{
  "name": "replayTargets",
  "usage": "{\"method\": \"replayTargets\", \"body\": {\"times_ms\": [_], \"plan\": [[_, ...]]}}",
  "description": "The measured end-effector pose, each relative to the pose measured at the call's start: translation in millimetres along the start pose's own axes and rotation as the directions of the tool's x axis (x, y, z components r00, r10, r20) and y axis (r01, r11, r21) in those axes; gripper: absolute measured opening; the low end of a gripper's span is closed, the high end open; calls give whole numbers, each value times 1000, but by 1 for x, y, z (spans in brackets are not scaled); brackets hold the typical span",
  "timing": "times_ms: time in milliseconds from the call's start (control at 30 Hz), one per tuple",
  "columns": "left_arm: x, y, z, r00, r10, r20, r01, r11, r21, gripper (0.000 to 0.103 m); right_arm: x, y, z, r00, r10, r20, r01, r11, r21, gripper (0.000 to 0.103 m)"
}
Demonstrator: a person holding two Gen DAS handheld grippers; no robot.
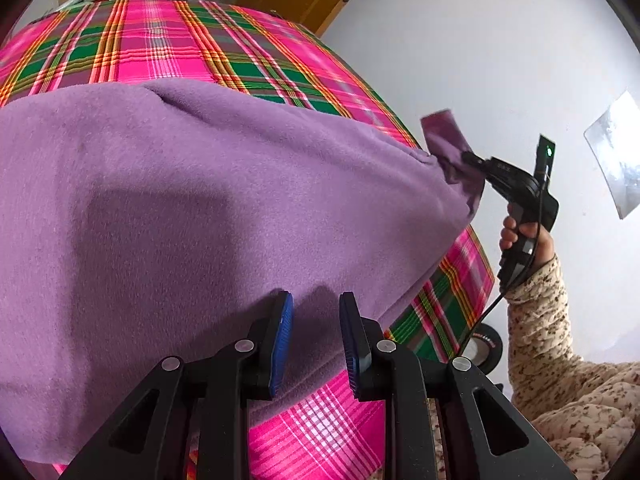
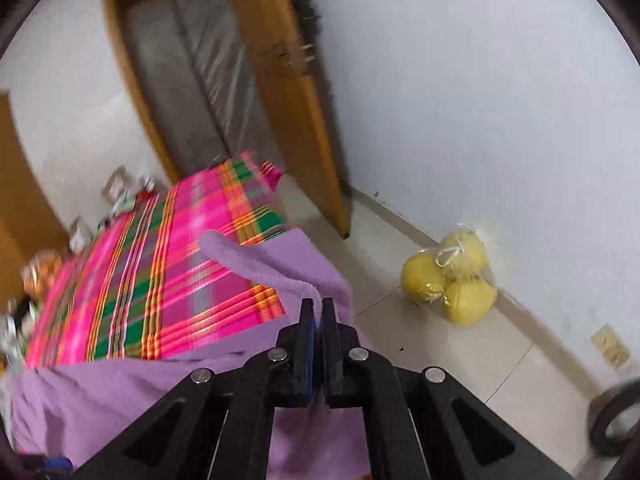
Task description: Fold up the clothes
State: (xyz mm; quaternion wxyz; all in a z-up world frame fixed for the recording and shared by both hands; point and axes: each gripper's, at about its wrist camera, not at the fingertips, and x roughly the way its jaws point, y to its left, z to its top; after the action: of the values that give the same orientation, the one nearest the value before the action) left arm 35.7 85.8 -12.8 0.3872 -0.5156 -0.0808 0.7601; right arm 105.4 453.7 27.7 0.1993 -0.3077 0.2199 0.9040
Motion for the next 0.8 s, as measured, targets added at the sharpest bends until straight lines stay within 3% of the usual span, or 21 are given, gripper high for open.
{"method": "replayTargets", "body": {"times_ms": [167, 400, 700, 800], "plan": [[1, -1, -1, 1000, 7, 1, -7, 1000, 2, 25, 3, -44, -10, 999, 23, -29, -18, 988, 156, 3], [1, -2, -3, 1000, 10, 8, -10, 1000, -9, 25, 8, -78, -30, 998, 33, -50, -18, 959, 284, 3], [1, -3, -5, 1000, 12, 10, -12, 1000, -14, 25, 3, -96, -43, 999, 17, -35, -2, 925, 380, 3], [1, -2, -5, 1000, 8, 11, -8, 1000, -19, 25, 6, -98, -41, 996, -4, -93, 39, 926, 375, 3]]}}
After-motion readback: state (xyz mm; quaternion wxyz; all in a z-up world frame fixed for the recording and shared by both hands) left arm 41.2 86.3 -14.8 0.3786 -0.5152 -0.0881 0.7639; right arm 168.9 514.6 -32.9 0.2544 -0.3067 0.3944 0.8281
